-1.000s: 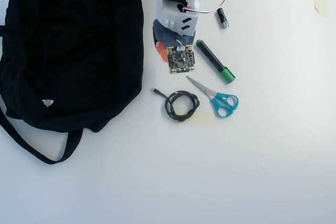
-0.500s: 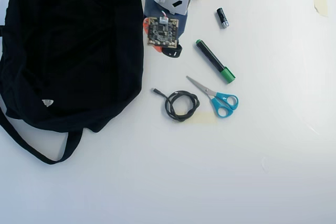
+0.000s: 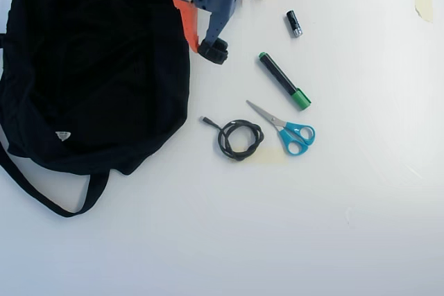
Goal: Put the bike light into the black bag
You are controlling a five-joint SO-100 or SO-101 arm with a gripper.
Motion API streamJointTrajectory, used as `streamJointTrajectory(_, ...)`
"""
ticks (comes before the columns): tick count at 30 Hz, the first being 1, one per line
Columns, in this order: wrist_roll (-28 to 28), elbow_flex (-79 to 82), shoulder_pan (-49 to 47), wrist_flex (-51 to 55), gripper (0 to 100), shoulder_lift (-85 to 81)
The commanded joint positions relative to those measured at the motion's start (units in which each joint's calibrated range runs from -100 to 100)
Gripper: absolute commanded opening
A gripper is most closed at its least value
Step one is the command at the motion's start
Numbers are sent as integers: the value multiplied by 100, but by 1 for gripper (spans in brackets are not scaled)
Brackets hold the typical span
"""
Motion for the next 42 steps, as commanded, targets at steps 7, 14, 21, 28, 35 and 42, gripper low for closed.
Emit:
streamJointTrajectory(7, -151, -209, 1951, -997, 2, 80)
streamJointTrajectory(14, -151, -218, 2924, -1582, 2, 1034)
streamJointTrajectory(21, -151, -290, 4232, -1824, 2, 2652)
streamJointTrajectory(28, -146, -218, 4210, -2177, 13, 3159)
streamJointTrajectory(35, -308, -290, 3036, -1514, 29, 1897)
streamJointTrajectory(42, -329, -398, -786, -1427, 20, 237)
